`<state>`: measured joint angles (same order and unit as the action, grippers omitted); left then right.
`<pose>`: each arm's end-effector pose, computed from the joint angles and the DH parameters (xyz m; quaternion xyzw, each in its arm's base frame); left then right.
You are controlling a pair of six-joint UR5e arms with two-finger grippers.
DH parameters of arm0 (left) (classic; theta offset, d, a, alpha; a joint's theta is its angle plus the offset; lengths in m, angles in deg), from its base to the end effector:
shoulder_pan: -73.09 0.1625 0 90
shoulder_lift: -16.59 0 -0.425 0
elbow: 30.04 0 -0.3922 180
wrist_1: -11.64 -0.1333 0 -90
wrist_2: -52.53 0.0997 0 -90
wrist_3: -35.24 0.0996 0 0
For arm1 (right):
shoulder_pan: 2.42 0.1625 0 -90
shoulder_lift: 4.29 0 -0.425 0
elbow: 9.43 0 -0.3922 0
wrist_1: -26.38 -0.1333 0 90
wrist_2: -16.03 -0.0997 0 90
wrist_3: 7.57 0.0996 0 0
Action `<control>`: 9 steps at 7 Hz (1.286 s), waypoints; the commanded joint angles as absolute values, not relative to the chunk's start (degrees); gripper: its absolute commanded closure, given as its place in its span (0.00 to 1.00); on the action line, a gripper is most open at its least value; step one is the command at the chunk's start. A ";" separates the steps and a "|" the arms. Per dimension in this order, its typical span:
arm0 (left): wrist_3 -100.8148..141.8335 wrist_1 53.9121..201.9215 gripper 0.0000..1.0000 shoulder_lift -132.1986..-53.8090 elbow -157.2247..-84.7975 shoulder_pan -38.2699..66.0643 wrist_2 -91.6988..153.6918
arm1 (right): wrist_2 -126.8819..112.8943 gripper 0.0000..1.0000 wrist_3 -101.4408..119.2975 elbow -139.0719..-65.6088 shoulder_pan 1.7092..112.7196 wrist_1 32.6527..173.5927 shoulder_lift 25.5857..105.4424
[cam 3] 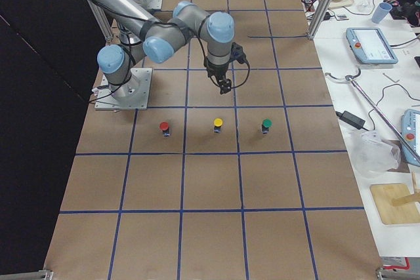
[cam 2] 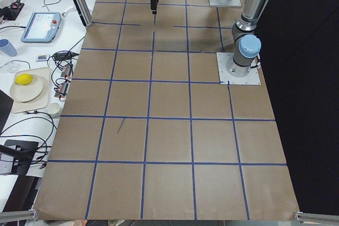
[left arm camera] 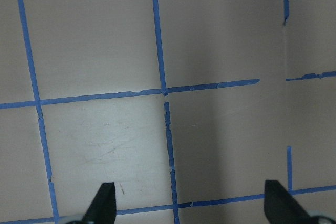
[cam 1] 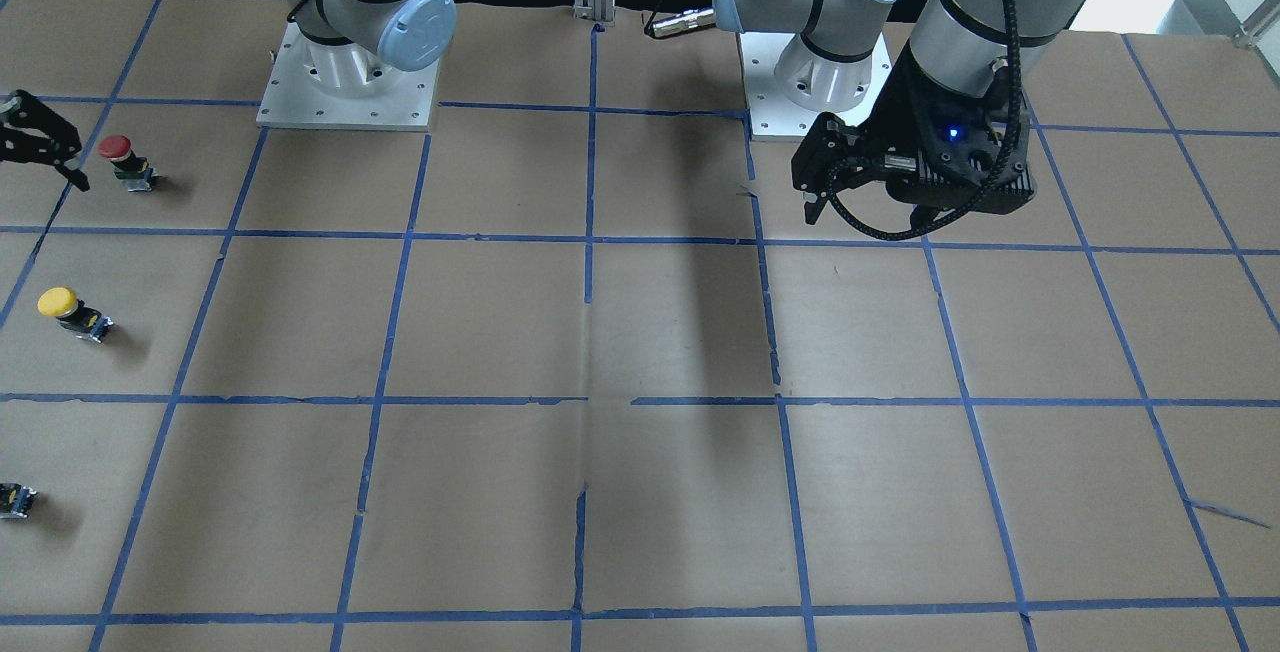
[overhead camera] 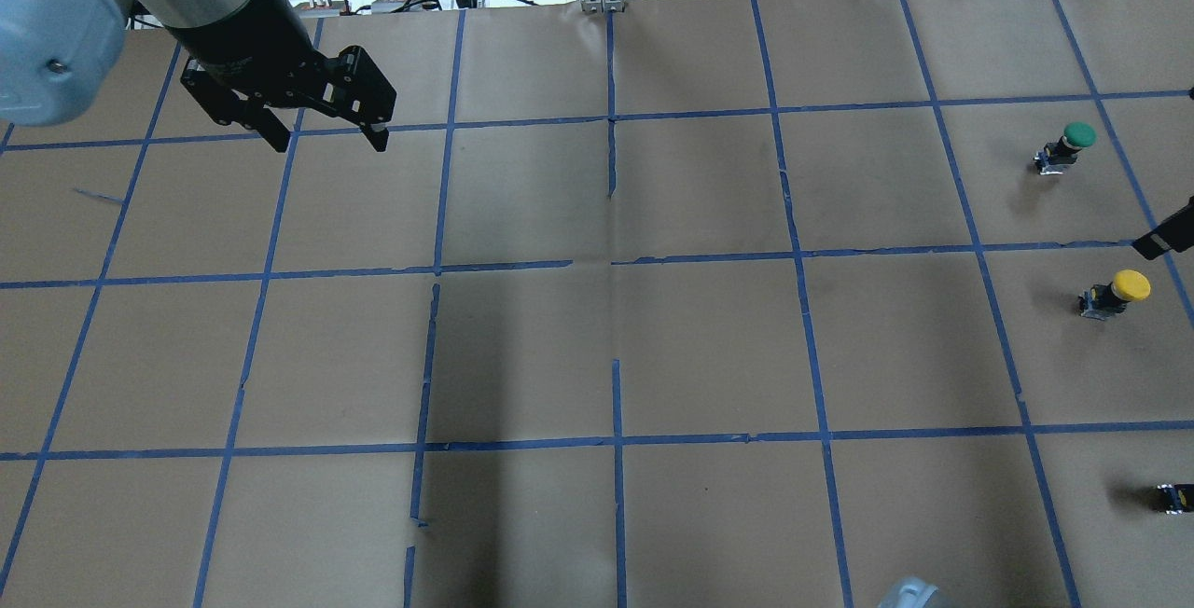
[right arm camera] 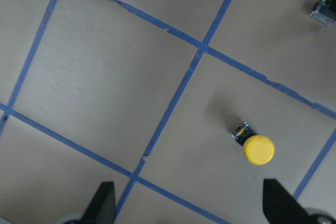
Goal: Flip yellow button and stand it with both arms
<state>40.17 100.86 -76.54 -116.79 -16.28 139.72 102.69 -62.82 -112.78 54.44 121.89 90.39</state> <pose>-0.1325 -0.5181 0.4898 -0.0377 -0.9990 0.0090 0.0241 -0.1280 -0.4504 0.4222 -0.1908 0.9808 -0.0005 0.0401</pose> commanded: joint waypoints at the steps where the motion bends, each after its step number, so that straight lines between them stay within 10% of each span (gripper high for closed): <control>1: 40.16 100.93 0.00 -76.49 -116.79 -16.20 139.54 | 103.48 0.00 -33.16 -112.18 66.87 114.99 97.20; 9: 39.99 100.85 0.00 -76.57 -116.61 -16.12 139.54 | 102.51 0.00 -9.86 -105.50 81.94 105.74 99.24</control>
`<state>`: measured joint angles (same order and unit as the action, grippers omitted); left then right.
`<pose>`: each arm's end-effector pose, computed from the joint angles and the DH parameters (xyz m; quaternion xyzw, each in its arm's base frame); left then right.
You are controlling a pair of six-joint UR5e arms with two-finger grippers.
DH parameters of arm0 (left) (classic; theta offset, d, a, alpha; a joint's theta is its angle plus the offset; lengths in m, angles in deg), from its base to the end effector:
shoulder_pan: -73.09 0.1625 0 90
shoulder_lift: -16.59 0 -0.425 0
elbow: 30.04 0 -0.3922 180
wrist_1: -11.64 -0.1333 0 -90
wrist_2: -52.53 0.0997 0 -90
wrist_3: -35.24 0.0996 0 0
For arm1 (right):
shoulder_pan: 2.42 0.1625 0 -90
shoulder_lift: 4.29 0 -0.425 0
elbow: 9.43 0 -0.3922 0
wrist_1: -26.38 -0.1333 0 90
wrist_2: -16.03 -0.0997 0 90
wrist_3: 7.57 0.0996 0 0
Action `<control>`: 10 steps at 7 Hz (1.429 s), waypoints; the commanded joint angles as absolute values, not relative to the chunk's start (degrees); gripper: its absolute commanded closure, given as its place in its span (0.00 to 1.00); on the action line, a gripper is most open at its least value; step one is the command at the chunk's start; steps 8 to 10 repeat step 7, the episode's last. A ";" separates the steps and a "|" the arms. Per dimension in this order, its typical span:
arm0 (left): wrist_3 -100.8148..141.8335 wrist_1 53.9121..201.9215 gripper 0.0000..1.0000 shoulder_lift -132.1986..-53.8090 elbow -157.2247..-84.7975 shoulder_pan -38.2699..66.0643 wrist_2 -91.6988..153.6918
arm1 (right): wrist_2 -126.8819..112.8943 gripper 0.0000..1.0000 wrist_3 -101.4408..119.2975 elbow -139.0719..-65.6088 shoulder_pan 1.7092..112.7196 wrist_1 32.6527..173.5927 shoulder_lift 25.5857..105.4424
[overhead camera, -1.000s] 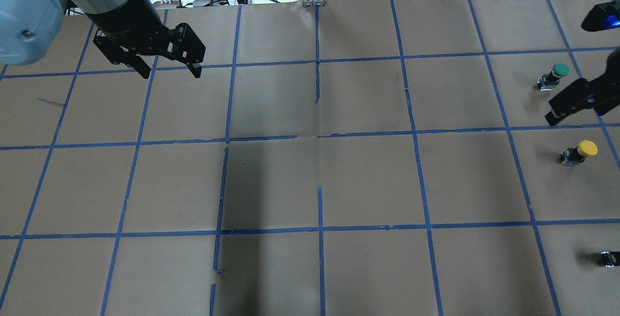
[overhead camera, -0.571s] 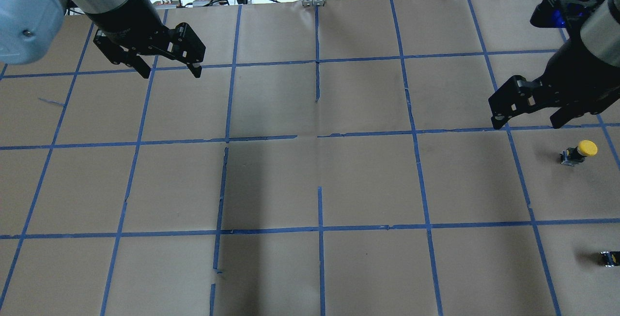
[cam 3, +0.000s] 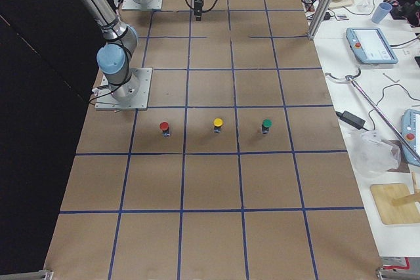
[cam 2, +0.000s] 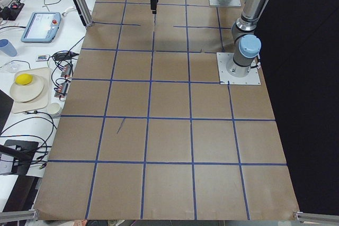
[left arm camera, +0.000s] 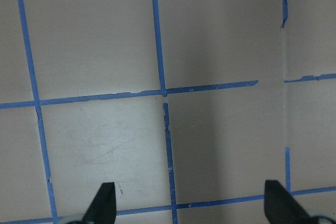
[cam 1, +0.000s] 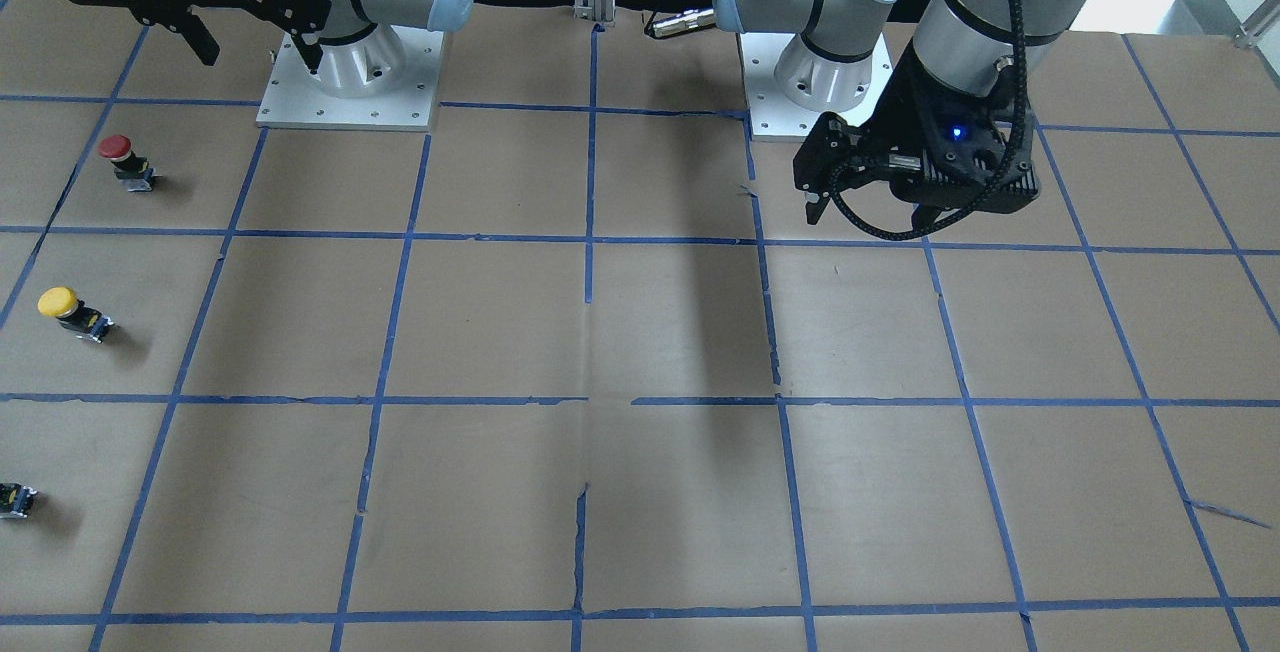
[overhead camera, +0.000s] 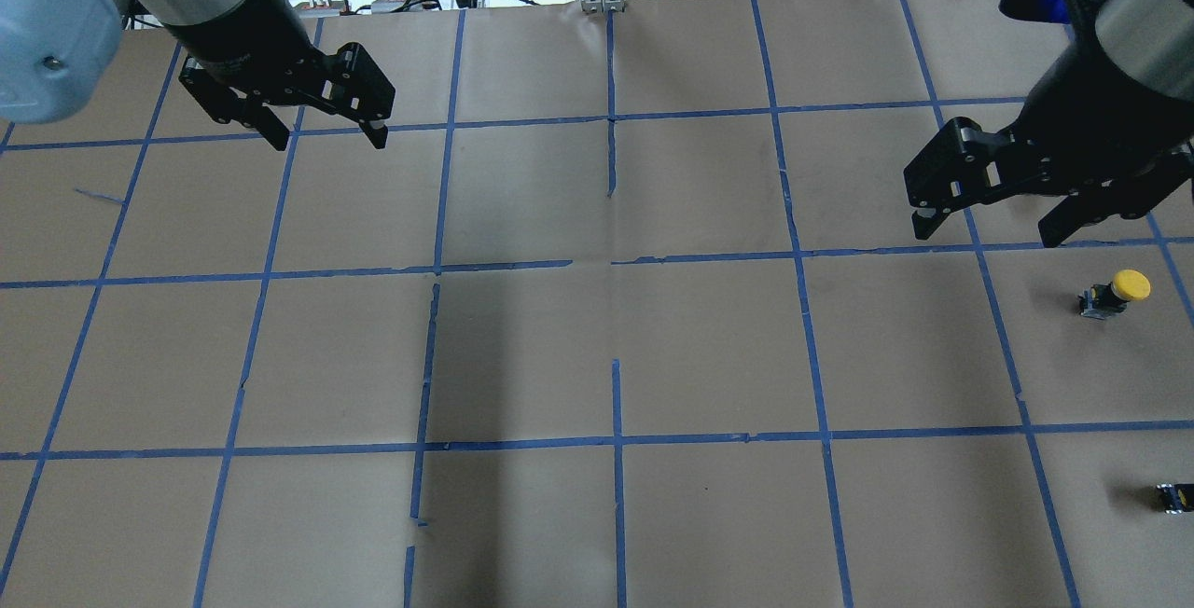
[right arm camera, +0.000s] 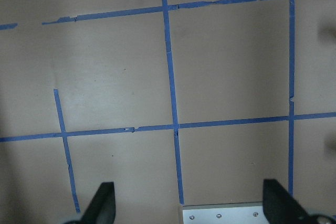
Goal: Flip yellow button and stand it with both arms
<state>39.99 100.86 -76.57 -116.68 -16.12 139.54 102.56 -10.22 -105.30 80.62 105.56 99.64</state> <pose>-0.1314 -0.5189 0.4905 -0.0348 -0.9990 0.0098 0.0256 0.0922 -0.3949 0.5259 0.0383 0.9985 0.0215 0.0322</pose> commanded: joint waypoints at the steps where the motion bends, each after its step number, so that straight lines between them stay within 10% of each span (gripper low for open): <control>1: 39.99 100.85 0.00 -76.57 -116.44 -16.12 139.54 | 102.86 0.00 -9.86 -105.50 83.52 105.92 98.72; 10: 39.99 100.93 0.00 -76.66 -116.26 -16.12 139.54 | 108.28 0.00 -8.71 -109.01 85.21 109.78 99.06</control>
